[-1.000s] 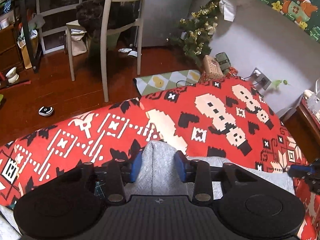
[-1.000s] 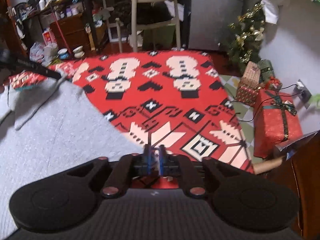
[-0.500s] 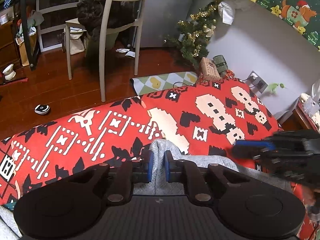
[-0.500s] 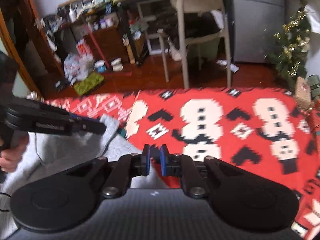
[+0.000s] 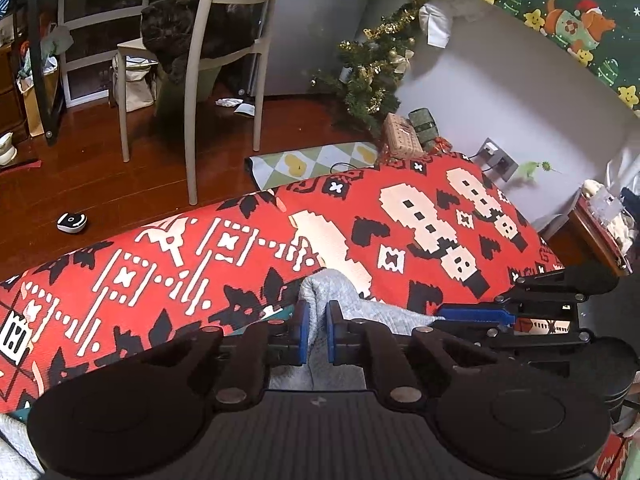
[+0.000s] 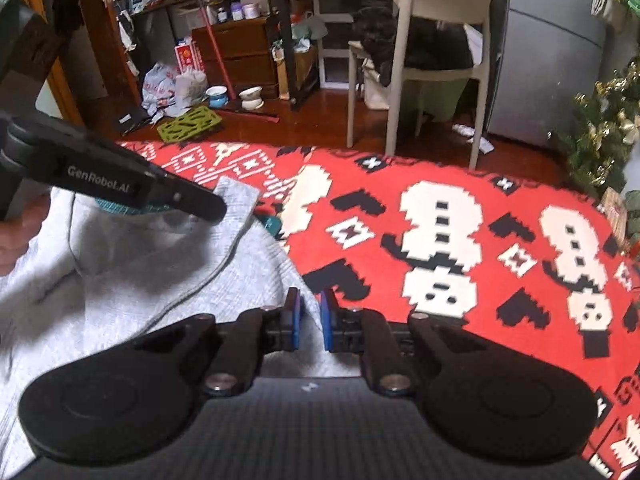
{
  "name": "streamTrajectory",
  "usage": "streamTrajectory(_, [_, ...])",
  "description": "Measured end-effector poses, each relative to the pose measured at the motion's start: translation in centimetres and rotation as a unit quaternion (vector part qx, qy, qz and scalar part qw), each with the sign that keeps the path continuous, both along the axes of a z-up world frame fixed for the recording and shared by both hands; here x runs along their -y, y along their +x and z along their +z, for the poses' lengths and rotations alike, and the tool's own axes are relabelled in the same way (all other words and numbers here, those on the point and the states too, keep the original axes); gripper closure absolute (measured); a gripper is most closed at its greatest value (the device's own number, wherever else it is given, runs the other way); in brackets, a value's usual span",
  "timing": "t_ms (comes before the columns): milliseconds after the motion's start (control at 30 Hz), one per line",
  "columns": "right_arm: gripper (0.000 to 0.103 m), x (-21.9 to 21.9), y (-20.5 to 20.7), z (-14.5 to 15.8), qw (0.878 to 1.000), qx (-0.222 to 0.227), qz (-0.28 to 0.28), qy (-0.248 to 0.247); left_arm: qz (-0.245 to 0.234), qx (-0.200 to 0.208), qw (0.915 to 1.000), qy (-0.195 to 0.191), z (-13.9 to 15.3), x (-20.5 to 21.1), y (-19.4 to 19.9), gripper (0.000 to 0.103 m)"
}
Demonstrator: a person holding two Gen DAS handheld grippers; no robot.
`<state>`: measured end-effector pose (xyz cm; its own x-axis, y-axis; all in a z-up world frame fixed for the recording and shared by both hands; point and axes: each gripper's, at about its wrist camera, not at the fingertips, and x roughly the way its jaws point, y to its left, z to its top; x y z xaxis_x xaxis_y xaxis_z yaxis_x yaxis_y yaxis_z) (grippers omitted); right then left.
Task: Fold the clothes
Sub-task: 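Grasp the sweater edge with the left tool while the right tool opens beside it, then open the left tool and release the grey shirt edge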
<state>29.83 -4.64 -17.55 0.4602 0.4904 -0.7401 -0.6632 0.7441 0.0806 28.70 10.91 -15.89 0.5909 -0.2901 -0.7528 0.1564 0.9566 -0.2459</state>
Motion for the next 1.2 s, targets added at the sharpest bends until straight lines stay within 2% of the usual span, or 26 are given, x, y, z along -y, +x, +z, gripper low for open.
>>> streamTrajectory(33, [0.092, -0.1, -0.2, 0.0, 1.000, 0.007, 0.005, -0.006, 0.000, 0.001, 1.0000, 0.002, 0.0, 0.1, 0.0, 0.095])
streamTrajectory(100, [0.099, -0.5, -0.4, 0.0, 1.000, 0.020, 0.013, -0.019, 0.002, 0.003, 1.0000, 0.007, 0.0, 0.2, -0.1, 0.096])
streamTrajectory(200, [0.100, -0.8, -0.4, 0.2, 0.997, 0.067, 0.000, -0.046, 0.004, 0.012, 0.9998, 0.015, 0.2, 0.5, 0.0, 0.097])
streamTrajectory(300, [0.100, 0.1, 1.0, 0.3, 0.997, 0.058, -0.028, -0.031, 0.018, 0.019, 0.9996, 0.008, 0.3, 0.3, 0.6, 0.097])
streamTrajectory(400, [0.099, 0.4, 2.0, 0.0, 0.997, 0.052, -0.038, -0.033, 0.036, 0.004, 0.9994, 0.001, -0.4, 0.3, 1.6, 0.097])
streamTrajectory(500, [0.096, 0.8, 2.7, -0.3, 0.998, 0.037, -0.042, -0.020, 0.047, -0.003, 0.9989, 0.006, -0.6, 0.4, 2.1, 0.088])
streamTrajectory(533, [0.093, 1.0, 2.8, -0.2, 0.998, 0.034, -0.047, -0.013, 0.052, -0.004, 0.9986, 0.004, -0.4, 0.3, 2.1, 0.079])
streamTrajectory(567, [0.085, 1.5, 2.9, -0.1, 0.998, 0.028, -0.052, -0.001, 0.057, -0.005, 0.9983, 0.002, -0.1, 0.1, 2.0, 0.065])
streamTrajectory(600, [0.077, 1.9, 2.9, 0.0, 0.998, 0.022, -0.058, 0.011, 0.063, -0.005, 0.9980, 0.000, 0.2, -0.1, 1.9, 0.060])
streamTrajectory(667, [0.074, 2.8, 2.6, 0.7, 0.997, 0.010, -0.074, 0.033, 0.070, 0.001, 0.9974, -0.015, 1.1, -0.6, 1.2, 0.052])
streamTrajectory(733, [0.074, 3.9, 2.3, 1.4, 0.995, 0.000, -0.088, 0.052, 0.080, 0.008, 0.9965, -0.025, 2.5, -1.5, -0.2, 0.043])
streamTrajectory(800, [0.070, 4.7, 1.4, 2.3, 0.994, 0.003, -0.094, 0.052, 0.082, 0.024, 0.9959, -0.030, 3.8, -2.4, -2.2, 0.040])
streamTrajectory(967, [0.066, 6.0, -1.7, 4.5, 0.995, 0.005, -0.087, 0.055, 0.113, 0.039, 0.9922, -0.037, 6.0, -6.3, -8.4, 0.039])
streamTrajectory(1133, [0.061, 5.2, -5.0, 6.8, 0.997, 0.008, -0.060, 0.050, 0.172, 0.040, 0.9842, -0.007, 7.8, -12.5, -15.2, 0.039])
streamTrajectory(1200, [0.055, 4.7, -6.2, 7.7, 0.997, 0.004, -0.049, 0.056, 0.204, 0.042, 0.9779, 0.014, 8.2, -15.3, -17.5, 0.044])
